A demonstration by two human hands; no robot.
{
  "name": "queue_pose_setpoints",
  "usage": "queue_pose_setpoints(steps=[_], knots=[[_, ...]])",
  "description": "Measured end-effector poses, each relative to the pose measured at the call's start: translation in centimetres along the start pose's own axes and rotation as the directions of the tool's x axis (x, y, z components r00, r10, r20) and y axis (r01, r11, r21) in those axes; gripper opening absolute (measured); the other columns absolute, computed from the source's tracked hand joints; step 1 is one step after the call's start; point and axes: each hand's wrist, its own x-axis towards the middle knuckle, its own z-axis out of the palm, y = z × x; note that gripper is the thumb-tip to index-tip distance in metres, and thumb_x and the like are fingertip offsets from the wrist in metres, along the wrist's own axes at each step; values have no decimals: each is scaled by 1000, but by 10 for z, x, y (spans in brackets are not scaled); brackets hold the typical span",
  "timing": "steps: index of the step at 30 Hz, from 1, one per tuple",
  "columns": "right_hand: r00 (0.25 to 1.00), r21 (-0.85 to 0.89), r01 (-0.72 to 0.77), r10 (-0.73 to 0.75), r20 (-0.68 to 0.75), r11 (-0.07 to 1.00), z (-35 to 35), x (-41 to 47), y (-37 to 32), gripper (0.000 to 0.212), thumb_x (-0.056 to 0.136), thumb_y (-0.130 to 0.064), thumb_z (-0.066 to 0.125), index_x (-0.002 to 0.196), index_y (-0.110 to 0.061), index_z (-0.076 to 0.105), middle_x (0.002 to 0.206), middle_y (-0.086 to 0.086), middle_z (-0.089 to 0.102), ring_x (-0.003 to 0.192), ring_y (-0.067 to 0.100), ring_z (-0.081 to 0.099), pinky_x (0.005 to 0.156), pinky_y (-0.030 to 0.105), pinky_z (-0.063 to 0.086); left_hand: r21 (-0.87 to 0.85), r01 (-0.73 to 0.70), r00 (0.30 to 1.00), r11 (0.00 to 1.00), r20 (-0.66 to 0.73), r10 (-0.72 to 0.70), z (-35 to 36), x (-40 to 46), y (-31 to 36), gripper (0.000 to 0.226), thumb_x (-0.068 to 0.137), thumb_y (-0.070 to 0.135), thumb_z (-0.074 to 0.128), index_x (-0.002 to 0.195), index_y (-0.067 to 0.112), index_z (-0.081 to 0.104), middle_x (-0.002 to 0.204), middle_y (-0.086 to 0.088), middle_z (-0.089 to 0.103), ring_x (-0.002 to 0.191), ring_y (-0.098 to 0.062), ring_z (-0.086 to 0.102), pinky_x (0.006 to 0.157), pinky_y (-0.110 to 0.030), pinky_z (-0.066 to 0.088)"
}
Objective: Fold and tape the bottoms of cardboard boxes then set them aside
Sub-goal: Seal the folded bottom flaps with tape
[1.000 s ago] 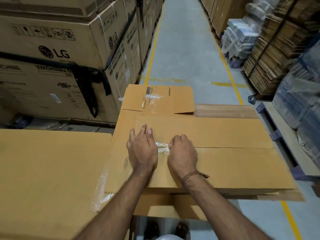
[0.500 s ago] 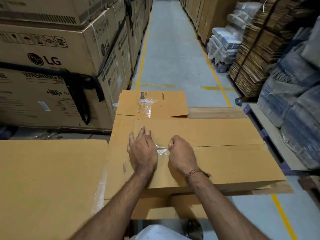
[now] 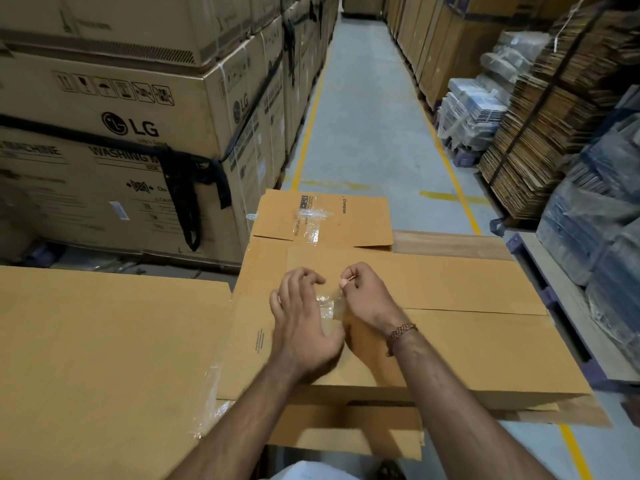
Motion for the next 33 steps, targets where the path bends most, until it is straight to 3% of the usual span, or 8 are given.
queue_pose_setpoints(steps=[3, 8, 13, 17, 22, 25, 28, 33], knots=[[999, 98, -38, 35, 33, 994, 9, 1, -14, 9, 104, -23, 51, 111, -28, 52, 97, 2, 70, 74, 17, 68, 51, 29, 49, 200, 67, 998, 978, 2, -69, 1, 0, 3, 68, 75, 78, 57, 119, 27, 52, 134, 2, 42, 131, -20, 38, 115, -46, 32], [994, 172, 89, -97, 41, 981, 13, 1, -37, 12, 104, -15, 53, 113, -23, 57, 86, -1, 69, 52, 2, 54, 52, 22, 43, 10, 74, 981, 997, -181, -71, 2, -3, 0, 6, 96, 29, 59, 98, 25, 57, 100, 10, 52, 93, -13, 53, 96, -37, 47], [982, 128, 188, -187, -22, 974, 9, 1, -34, 7, 104, -24, 58, 109, -28, 60, 88, -3, 73, 55, 0, 54, 58, 23, 44, -239, 176, 923, 955, -299, -244, -10, 0, -1, 20, 99, 25, 64, 85, 26, 49, 80, 11, 53, 72, -8, 53, 56, -36, 48], [977, 71, 211, -210, -29, 975, 13, -1, -30, 10, 105, -31, 57, 115, -30, 59, 89, -8, 74, 79, 9, 69, 76, 34, 59, -389, 236, 874, 890, -314, -370, -16, 6, -3, 17, 96, 15, 68, 94, 24, 53, 77, 10, 62, 70, -8, 62, 56, -24, 48], [982, -136, 110, -129, -139, 985, 15, 2, -17, 28, 104, -33, 56, 130, -24, 54, 116, -4, 64, 103, 16, 62, 93, 34, 51, -565, 297, 765, 770, -341, -546, -24, 8, -9, 26, 97, 8, 66, 114, 20, 50, 73, 1, 67, 71, -3, 64, 58, -7, 42], [985, -260, 95, -128, -116, 961, 18, -2, 0, 28, 104, -32, 55, 130, -23, 58, 121, -2, 61, 108, 15, 58, 98, 32, 49, -679, 370, 678, 634, -270, -684, -28, 10, -23, 30, 98, 16, 68, 118, 25, 48, 80, 0, 73, 73, -5, 69, 70, -21, 53], [964, -435, 187, -250, -92, 881, 30, -13, 18, 23, 103, -30, 55, 124, -24, 64, 119, -6, 60, 115, 16, 51, 104, 35, 47, -824, 429, 552, 370, -85, -829, -31, 15, -41, 27, 99, 16, 67, 122, 22, 54, 87, -2, 77, 77, -19, 72, 75, -38, 57], [889, -593, 250, -424, -172, 765, 50, -26, 38, 13, 99, -27, 57, 108, -27, 67, 111, -9, 55, 106, 15, 47, 97, 33, 45, -923, 381, 402, -49, 214, -890, -42, 17, -66, 21, 103, 17, 57, 121, 8, 66, 101, -6, 70, 75, -21, 65, 67, -35, 48]])
